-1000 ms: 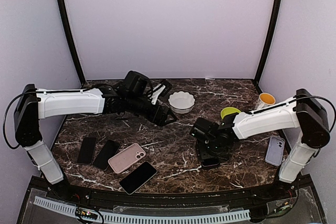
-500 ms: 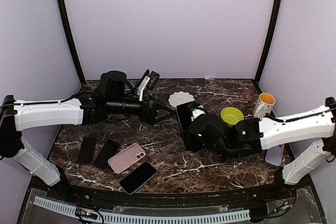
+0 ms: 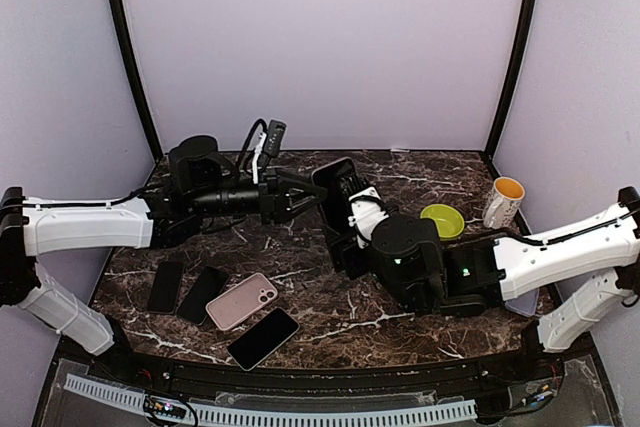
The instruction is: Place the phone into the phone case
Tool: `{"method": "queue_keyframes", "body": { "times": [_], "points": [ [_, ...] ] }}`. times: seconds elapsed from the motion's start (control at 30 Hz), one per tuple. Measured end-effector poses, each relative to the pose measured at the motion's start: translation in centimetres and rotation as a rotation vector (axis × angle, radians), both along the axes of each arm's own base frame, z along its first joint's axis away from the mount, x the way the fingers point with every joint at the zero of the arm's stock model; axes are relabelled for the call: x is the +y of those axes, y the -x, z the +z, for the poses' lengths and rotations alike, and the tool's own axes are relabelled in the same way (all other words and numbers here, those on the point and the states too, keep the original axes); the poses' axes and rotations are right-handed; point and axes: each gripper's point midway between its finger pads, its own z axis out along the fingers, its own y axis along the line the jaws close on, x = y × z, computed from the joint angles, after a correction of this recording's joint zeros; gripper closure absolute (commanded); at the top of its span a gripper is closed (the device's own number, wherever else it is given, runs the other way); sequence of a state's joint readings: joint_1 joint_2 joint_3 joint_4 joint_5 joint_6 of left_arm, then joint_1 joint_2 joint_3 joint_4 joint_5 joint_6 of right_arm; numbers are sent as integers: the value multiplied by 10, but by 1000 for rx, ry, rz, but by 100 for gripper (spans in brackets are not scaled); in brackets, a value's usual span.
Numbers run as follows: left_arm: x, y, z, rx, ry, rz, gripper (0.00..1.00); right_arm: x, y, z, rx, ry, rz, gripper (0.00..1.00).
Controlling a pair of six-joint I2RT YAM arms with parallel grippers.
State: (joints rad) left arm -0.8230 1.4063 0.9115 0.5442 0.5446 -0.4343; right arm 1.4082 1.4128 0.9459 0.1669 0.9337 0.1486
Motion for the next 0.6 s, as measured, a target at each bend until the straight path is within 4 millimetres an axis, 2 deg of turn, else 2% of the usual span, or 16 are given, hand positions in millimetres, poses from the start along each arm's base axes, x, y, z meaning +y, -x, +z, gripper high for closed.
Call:
{"method": "queue_keyframes", "body": {
  "times": [0.17,0.23,0.3,0.43,0.53,0.6],
  "points": [
    [-2,6,5,-4,19,-26,55,3,-1,1,-29,27,3,56],
    [-3,8,5,-4,22,-34,62,5,-1,-3,-33,48,8,56],
    [-5,10,5,-1,24,-42,77,7,-1,-7,-35,65,13,56],
    [-6,7,1,1,15,-30,89,8,-1,-11,-41,91,13,53],
    [-6,7,0,-3,12,-26,92,7,-1,-12,-42,102,13,44],
    [-6,7,-1,-10,10,-26,94,7,-1,-12,-41,102,14,32]
  ]
}}
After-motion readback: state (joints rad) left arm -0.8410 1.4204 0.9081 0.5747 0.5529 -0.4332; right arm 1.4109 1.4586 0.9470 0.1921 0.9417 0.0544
